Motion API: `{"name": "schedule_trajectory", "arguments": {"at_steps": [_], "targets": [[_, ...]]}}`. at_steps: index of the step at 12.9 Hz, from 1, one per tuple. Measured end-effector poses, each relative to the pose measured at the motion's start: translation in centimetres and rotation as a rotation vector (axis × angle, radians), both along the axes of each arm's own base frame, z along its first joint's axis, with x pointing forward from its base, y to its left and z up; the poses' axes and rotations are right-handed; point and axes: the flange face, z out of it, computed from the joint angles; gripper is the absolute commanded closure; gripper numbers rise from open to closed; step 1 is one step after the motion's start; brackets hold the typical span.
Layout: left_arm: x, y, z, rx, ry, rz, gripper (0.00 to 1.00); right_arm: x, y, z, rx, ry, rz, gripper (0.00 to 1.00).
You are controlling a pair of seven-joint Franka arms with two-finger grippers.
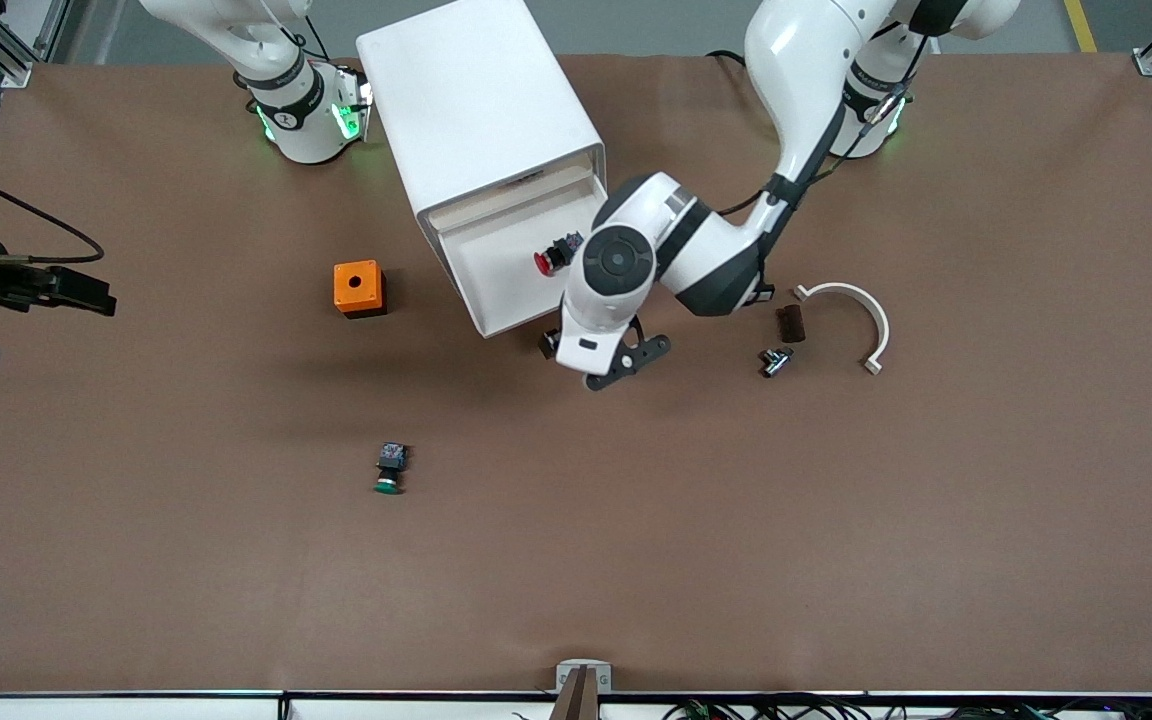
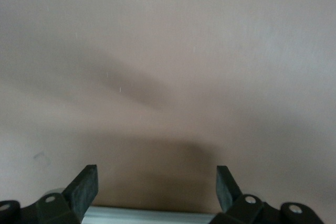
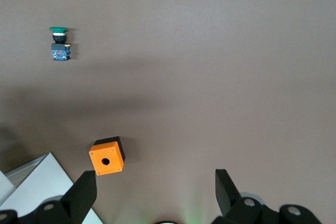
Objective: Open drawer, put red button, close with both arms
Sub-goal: 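Push the drawer shut with the left gripper while the right gripper withdraws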
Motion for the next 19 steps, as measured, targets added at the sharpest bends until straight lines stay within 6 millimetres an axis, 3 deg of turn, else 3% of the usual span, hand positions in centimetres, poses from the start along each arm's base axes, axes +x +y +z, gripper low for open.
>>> {"name": "schedule_trajectory", "arguments": {"at_steps": [2,5,7,11,14,17,19], "targets": [[-2.3,-1.2,0.0,0.004,0.012,-0.036,0.01,-0.3,-0.1,2.0,0.0,-0.012,-0.002,0.0],[-5.0,-2.6,0.0,-0.004,0.038,-0.078,0.01,-1.1,0.0,2.6,0.001,0.027,-0.002,0.0],[-6.2,-3.3,-0.3,-0.009,0.053,-0.094,0.01,-1.7,0.0,3.5,0.002,0.024,-0.003,0.0],[-8.1,-4.4,-0.7,-0.046,0.125,-0.076,0.01,-4.5,0.1,7.2,0.004,-0.015,-0.001,0.0],[-9.2,-4.5,-1.6,-0.071,0.198,-0.033,0.01,-5.2,0.5,7.4,0.004,-0.018,0.005,0.0],[-10.3,-4.7,-2.4,-0.101,0.278,0.011,0.01,-6.1,-0.9,6.7,0.004,-0.043,-0.019,0.0],[-10.7,-4.8,-2.7,-0.117,0.313,0.033,0.01,-7.7,-1.6,6.8,0.014,-0.071,-0.023,0.0]]}}
